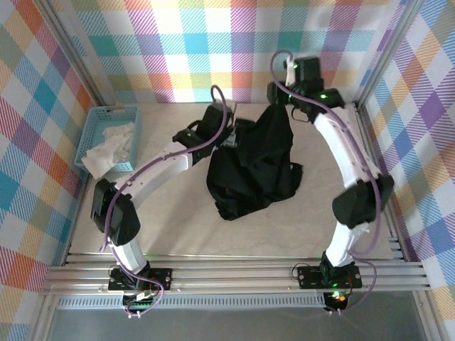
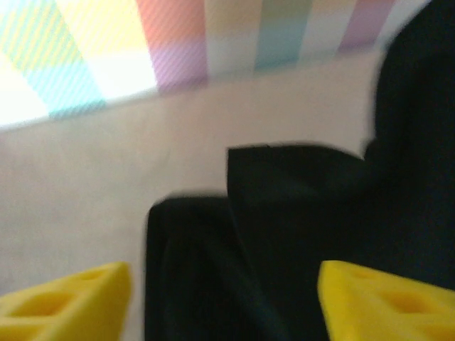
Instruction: Fold the inside-out t-shirt
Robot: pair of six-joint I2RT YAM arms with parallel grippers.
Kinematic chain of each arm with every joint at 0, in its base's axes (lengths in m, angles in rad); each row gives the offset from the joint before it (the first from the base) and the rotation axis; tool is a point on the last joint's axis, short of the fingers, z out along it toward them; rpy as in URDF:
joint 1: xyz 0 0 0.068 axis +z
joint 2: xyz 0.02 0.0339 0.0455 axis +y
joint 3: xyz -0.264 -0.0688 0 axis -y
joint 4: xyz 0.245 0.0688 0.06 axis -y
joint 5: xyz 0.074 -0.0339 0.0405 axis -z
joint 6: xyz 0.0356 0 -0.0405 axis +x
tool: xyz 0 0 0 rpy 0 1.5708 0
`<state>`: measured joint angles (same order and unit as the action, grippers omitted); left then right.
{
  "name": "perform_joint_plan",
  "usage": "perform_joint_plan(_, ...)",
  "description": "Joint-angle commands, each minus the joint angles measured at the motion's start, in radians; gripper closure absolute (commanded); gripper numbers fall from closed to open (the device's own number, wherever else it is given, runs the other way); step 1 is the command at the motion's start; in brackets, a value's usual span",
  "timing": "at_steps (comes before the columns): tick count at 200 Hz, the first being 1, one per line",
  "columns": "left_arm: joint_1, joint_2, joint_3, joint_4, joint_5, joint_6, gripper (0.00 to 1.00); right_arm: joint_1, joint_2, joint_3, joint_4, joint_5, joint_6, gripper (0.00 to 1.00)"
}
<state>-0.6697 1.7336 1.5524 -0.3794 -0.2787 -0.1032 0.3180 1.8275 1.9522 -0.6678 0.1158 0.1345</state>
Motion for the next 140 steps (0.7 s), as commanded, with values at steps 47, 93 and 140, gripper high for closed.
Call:
perform_joint_plan(47, -0.017, -0.252, -0.564, 0.122, 0.377, -0.273, 0.03, 0.142, -0.497, -0.911, 0.106, -0.336, 0.160, 0.07)
perform_joint_plan(93, -0.015, -0.017, -0.438, 0.071, 0.316, -0.242, 0.12, 0.226, -0.416, -1.108, 0.327, -0.364, 0.290, 0.19)
perform_joint_plan(140, -0.004, 0.065, -0.398, 0.179, 0.247, -0.233, 0.23, 0.253, -0.252, -1.100, 0.515, -0.383, 0.301, 0.31)
